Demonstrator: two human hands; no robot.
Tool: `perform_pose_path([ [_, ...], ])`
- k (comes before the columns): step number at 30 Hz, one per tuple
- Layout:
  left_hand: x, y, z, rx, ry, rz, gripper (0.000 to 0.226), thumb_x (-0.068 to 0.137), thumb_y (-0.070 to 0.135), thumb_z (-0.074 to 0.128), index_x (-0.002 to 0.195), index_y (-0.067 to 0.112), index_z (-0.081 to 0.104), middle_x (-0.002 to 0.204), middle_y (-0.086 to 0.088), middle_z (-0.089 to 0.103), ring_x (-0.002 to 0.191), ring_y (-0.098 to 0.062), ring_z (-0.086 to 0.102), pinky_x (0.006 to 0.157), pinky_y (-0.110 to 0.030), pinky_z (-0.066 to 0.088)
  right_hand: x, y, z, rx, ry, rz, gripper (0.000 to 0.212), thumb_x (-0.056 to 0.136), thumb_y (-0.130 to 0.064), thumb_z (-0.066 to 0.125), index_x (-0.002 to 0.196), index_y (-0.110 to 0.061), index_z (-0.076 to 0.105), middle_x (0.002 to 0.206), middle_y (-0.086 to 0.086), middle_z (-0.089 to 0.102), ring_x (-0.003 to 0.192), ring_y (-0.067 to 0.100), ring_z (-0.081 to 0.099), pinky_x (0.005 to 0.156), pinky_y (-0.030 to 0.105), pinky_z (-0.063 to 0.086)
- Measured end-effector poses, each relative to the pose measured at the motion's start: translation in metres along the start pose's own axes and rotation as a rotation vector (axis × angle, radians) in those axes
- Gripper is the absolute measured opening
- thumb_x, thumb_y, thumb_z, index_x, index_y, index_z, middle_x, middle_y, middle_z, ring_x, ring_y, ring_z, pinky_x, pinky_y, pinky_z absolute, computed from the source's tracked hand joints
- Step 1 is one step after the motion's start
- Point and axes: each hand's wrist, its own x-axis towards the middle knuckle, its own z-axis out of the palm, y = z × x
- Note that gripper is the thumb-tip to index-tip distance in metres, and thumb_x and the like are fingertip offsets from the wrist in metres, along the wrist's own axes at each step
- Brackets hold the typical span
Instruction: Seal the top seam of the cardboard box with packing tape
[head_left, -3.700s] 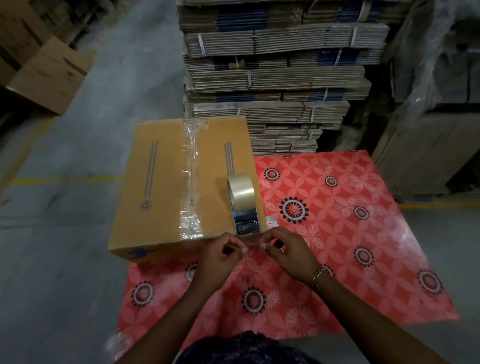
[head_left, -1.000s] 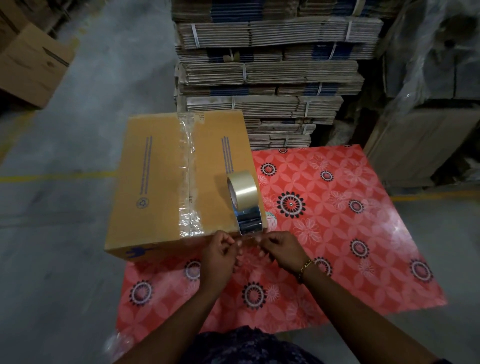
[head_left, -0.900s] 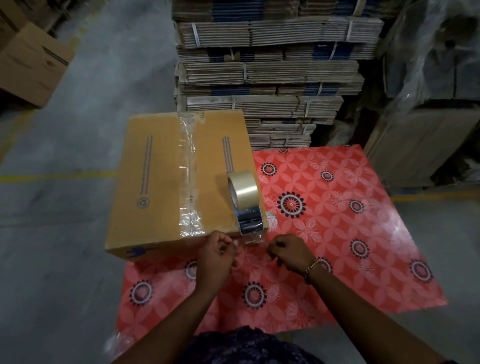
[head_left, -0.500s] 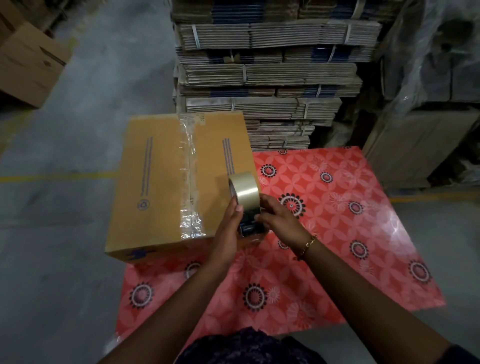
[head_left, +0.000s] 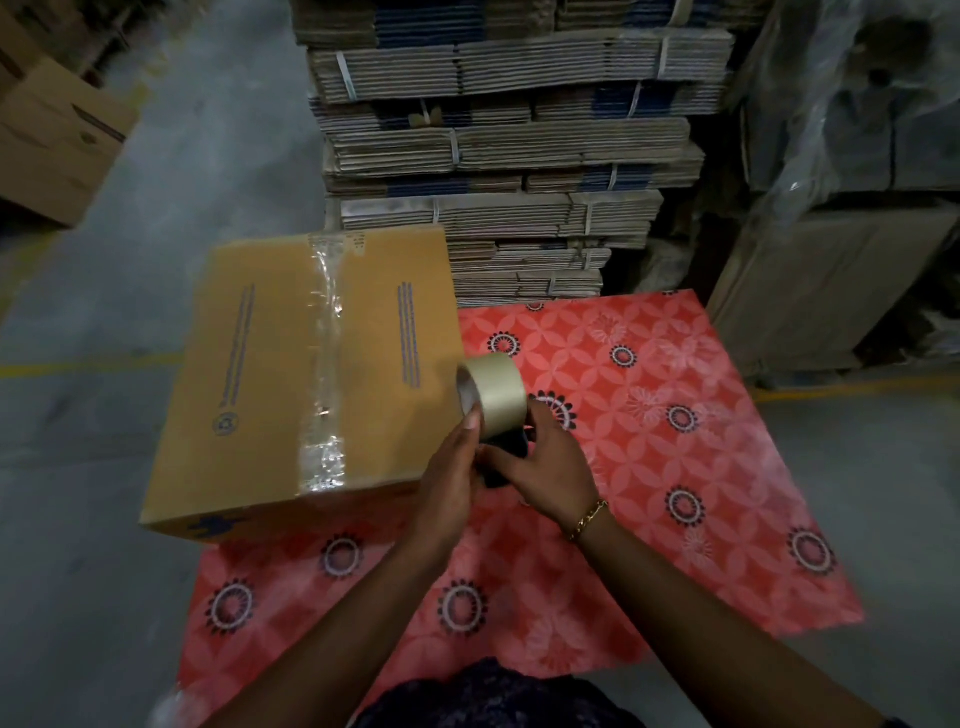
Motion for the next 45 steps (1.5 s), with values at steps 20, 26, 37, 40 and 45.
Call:
perform_pose_path([
  [20, 0.083, -0.087, 0.177, 0.625, -0.156, -0.272, 0.026, 0.097, 0.045, 0.055, 0.106, 0.025, 0.068, 0.116, -0.003, 0.065, 0.106, -0.02, 0.06, 0.087, -0.035, 0.045, 0.083, 0.208, -0.175, 0.771, 0.212, 0.815, 0.011, 0.078, -0.004, 0.076, 0.087, -0.008, 0.07, 0.065, 0.011, 0.061, 0.056, 0.024, 0.055, 0.048, 0.027, 0.045],
  [26, 0.088, -0.094, 0.175, 0.658, -0.156, -0.315, 0.029, 0.101, 0.039, 0.051, 0.11, 0.015, 0.065, 0.099, 0.003, 0.062, 0.094, -0.011, 0.056, 0.079, -0.026, 0.041, 0.112, 0.227, -0.175, 0.834, 0.172, 0.849, 0.005, 0.08, -0.002, 0.071, 0.076, -0.006, 0.072, 0.062, 0.017, 0.057, 0.048, 0.029, 0.055, 0.046, 0.029, 0.05],
  [37, 0.089, -0.102, 0.162, 0.598, -0.1, -0.395, 0.035, 0.096, 0.054, 0.051, 0.102, 0.021, 0.064, 0.115, -0.009, 0.069, 0.108, -0.029, 0.066, 0.094, -0.042, 0.05, 0.139, 0.228, -0.185, 0.494, 0.13, 0.811, 0.01, 0.071, -0.004, 0.073, 0.079, -0.003, 0.068, 0.073, 0.017, 0.062, 0.052, 0.025, 0.055, 0.041, 0.022, 0.044],
  [40, 0.085, -0.102, 0.157, 0.588, -0.09, -0.399, 0.04, 0.09, 0.062, 0.051, 0.1, 0.026, 0.064, 0.112, -0.009, 0.07, 0.105, -0.027, 0.067, 0.096, -0.044, 0.05, 0.14, 0.225, -0.187, 0.42, 0.117, 0.822, 0.009, 0.077, -0.005, 0.07, 0.083, 0.002, 0.069, 0.072, 0.016, 0.062, 0.047, 0.021, 0.054, 0.031, 0.014, 0.036],
  [45, 0.082, -0.096, 0.141, 0.571, -0.084, -0.377, 0.03, 0.095, 0.054, 0.053, 0.1, 0.027, 0.064, 0.117, -0.011, 0.067, 0.108, -0.029, 0.066, 0.098, -0.047, 0.049, 0.137, 0.228, -0.193, 0.338, 0.069, 0.808, 0.025, 0.077, -0.019, 0.072, 0.092, 0.002, 0.071, 0.078, 0.017, 0.068, 0.052, 0.016, 0.064, 0.046, 0.019, 0.042],
])
